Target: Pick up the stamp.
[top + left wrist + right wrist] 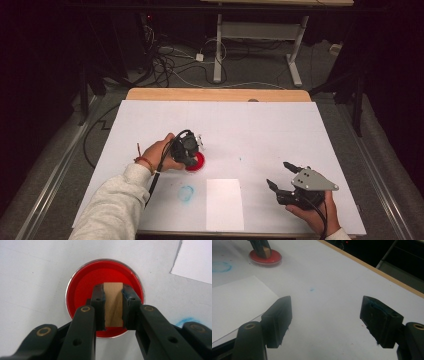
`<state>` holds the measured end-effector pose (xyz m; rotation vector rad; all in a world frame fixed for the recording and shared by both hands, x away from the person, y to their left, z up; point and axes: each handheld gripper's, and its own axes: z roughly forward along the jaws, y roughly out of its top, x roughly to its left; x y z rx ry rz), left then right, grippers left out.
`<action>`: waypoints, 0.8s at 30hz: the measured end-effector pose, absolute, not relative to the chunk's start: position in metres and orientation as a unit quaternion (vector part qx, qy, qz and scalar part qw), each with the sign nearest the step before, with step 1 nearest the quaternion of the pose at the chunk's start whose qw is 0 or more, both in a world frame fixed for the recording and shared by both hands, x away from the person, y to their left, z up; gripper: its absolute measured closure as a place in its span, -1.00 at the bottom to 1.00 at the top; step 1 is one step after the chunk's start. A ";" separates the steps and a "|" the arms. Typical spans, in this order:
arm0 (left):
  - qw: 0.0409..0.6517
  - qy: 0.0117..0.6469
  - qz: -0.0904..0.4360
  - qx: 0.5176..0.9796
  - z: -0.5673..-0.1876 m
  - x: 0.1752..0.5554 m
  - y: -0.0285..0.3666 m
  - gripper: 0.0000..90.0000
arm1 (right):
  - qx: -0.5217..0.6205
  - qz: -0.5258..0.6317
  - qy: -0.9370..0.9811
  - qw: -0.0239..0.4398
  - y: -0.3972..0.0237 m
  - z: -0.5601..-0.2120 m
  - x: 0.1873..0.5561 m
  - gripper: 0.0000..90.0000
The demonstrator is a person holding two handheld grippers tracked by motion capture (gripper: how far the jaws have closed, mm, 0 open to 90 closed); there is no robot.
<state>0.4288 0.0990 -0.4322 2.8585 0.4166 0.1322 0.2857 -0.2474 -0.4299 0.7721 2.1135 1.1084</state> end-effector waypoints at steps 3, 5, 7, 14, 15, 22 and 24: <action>0.121 0.143 0.050 0.981 -0.432 0.428 0.098 0.64 | 0.291 0.422 0.801 0.310 -0.246 -0.430 0.286 -0.40; 0.122 0.143 0.049 0.981 -0.432 0.428 0.099 0.64 | 0.291 0.420 0.802 0.310 -0.246 -0.430 0.286 -0.41; 0.127 0.148 0.051 0.979 -0.432 0.427 0.099 0.64 | 0.293 0.422 0.801 0.307 -0.248 -0.431 0.286 -0.41; 0.127 0.155 0.057 0.978 -0.430 0.425 0.100 0.64 | 0.290 0.422 0.801 0.310 -0.248 -0.429 0.284 -0.42; 0.128 0.156 0.059 0.978 -0.430 0.424 0.100 0.64 | 0.290 0.421 0.801 0.312 -0.248 -0.429 0.284 -0.42; 0.148 0.175 0.076 0.970 -0.419 0.423 0.111 0.64 | 0.290 0.420 0.801 0.311 -0.247 -0.429 0.285 -0.42; 0.152 0.174 0.082 0.969 -0.415 0.422 0.114 0.64 | 0.290 0.423 0.800 0.311 -0.248 -0.429 0.285 -0.42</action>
